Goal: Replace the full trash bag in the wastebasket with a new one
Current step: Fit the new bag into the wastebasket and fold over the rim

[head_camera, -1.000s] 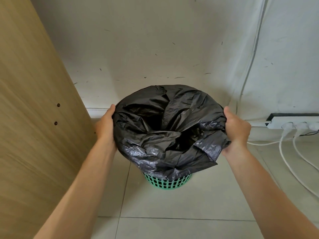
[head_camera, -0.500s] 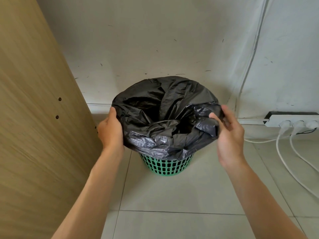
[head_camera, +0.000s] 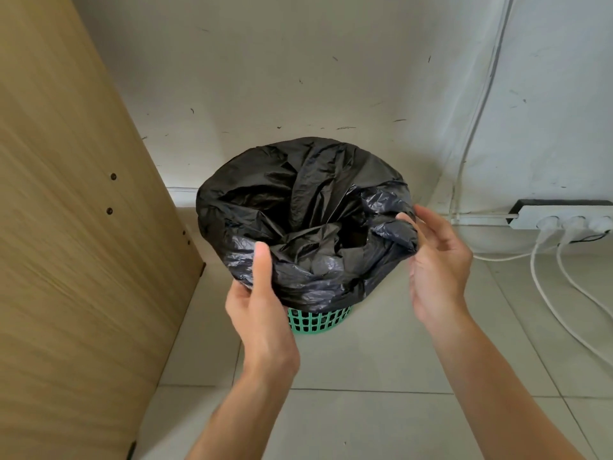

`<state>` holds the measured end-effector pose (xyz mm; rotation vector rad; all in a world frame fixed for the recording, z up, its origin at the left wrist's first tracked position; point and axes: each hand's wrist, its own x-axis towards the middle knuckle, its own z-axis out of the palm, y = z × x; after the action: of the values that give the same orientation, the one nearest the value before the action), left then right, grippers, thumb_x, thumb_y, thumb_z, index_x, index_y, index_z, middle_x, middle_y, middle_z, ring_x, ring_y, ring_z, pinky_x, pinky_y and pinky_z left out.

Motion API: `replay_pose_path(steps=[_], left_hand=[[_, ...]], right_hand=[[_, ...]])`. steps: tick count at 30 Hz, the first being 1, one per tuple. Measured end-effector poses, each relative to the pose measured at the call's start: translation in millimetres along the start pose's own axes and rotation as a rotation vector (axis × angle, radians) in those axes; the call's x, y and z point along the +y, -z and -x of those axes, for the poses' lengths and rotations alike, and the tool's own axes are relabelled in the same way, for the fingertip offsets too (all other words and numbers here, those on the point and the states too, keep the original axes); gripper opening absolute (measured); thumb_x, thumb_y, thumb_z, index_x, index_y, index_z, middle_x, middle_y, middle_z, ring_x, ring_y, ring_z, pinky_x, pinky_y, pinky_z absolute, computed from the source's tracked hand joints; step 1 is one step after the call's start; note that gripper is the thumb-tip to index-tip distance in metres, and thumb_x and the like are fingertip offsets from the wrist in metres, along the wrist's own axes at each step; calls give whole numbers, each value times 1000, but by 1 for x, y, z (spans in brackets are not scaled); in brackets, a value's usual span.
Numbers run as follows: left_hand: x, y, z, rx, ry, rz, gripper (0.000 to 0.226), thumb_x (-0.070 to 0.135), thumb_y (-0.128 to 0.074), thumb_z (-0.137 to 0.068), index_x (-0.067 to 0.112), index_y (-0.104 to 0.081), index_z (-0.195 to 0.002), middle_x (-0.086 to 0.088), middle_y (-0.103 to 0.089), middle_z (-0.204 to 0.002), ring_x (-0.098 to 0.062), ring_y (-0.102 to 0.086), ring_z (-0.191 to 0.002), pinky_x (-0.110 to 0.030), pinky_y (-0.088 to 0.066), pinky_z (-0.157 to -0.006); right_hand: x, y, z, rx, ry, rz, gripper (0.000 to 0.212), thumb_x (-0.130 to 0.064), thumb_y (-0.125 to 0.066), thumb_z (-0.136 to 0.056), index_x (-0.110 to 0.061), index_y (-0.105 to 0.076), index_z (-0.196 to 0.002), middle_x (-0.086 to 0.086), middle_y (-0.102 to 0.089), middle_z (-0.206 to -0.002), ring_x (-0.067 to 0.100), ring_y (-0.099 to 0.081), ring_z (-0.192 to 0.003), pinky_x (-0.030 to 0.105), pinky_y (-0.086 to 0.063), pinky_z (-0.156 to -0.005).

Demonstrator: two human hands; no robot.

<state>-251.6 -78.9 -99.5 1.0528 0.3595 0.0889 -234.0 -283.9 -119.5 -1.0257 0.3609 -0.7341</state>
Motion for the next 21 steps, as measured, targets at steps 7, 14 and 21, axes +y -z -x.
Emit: replay_pose_path(steps=[7,14,21], left_hand=[[-1,0,-5,-169,-52,-32,17,35,-70,-97,23,-74,-107,-4,-77,-116,-24,-72,-113,-48,-55,-101],[-14,10,-6,-392,22,38,47,6,-73,-87,-4,-61,-132,-20,-69,-130,-32,-66,-124,-40,-52,-106],[-25,4,3,-53,-73,16,70,17,-92,-67,22,-50,-123,-5,-80,-108,-20,-75,-106,-41,-57,-98]], right_hand=[[1,-3,16,19,-229,-362,35,23,-54,-88,-6,-72,-97,10,-80,-88,18,-77,-75,26,-62,-67],[-1,-6,27,-42,-187,-326,18,2,-63,-93,-7,-79,-96,8,-80,-85,18,-77,-79,30,-62,-73],[-2,7,37,-121,-57,-31,21,-2,-82,-78,-18,-82,-92,8,-81,-94,20,-77,-85,29,-59,-76]])
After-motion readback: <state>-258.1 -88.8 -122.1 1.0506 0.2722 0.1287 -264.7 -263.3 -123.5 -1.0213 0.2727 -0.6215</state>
